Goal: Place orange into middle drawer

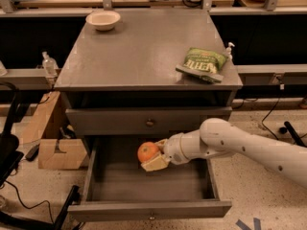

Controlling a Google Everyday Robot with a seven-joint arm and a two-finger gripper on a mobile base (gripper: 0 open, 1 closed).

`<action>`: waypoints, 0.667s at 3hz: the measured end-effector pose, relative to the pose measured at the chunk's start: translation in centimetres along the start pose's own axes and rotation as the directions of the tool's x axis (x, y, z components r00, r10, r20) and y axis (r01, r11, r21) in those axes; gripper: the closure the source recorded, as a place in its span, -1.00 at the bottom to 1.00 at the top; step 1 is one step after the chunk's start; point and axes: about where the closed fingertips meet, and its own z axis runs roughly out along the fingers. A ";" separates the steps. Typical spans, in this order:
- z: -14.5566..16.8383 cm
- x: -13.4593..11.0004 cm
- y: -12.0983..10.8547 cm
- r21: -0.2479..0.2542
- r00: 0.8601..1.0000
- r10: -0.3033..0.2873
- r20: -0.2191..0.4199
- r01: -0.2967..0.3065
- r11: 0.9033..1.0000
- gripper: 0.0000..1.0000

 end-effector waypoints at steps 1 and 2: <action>6.4 3.1 0.8 -0.062 0.998 0.056 -0.041 -0.059 0.996 1.00; 13.8 5.9 1.6 -0.116 0.993 0.101 -0.065 -0.108 0.987 1.00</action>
Offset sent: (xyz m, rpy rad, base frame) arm -0.0071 0.1295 -0.2097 0.0149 0.2487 0.0450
